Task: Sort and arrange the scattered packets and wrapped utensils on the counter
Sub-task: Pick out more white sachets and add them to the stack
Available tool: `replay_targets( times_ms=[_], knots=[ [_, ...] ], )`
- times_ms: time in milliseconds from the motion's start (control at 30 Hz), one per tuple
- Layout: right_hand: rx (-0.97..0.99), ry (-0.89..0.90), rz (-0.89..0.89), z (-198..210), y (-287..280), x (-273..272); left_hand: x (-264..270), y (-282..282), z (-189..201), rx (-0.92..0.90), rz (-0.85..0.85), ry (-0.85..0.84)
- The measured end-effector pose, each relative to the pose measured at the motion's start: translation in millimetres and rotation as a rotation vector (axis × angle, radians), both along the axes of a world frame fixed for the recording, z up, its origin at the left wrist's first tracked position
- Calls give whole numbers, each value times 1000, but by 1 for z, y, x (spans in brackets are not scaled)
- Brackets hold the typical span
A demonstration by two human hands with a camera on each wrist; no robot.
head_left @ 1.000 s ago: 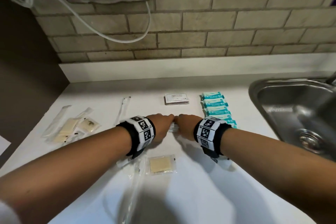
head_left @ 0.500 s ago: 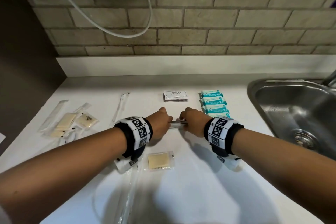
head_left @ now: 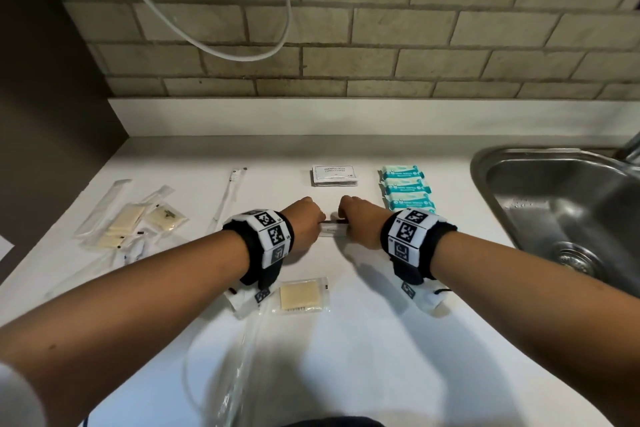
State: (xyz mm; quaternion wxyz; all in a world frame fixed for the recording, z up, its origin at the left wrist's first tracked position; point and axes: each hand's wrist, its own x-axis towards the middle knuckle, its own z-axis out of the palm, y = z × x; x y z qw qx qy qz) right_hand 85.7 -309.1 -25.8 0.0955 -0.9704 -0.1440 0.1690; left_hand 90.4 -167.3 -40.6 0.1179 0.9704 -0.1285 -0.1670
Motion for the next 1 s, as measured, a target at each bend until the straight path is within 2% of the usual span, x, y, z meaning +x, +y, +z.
replay_targets(
  times_ms=[200,467,533,600,733,833,1000],
  knots=[
    [24,9,-36,5,-10,11,1,1,4,-187,82,41],
    [153,217,-149,20,-16,45,29,5,5,-502,358,211],
    [179,241,-181,15,-16,56,35,4,4,-473,354,200],
    [160,233,-180,11,-15,64,42,1,2,-357,273,146],
    [-31,110,-94,10,-12,67,55,0,-1,-177,140,28],
    [-80,82,-53,9,-13,69,58,-2,0,-118,77,-5],
    [-47,93,-46,10,-15,65,62,0,3,-70,1,21]
  ],
)
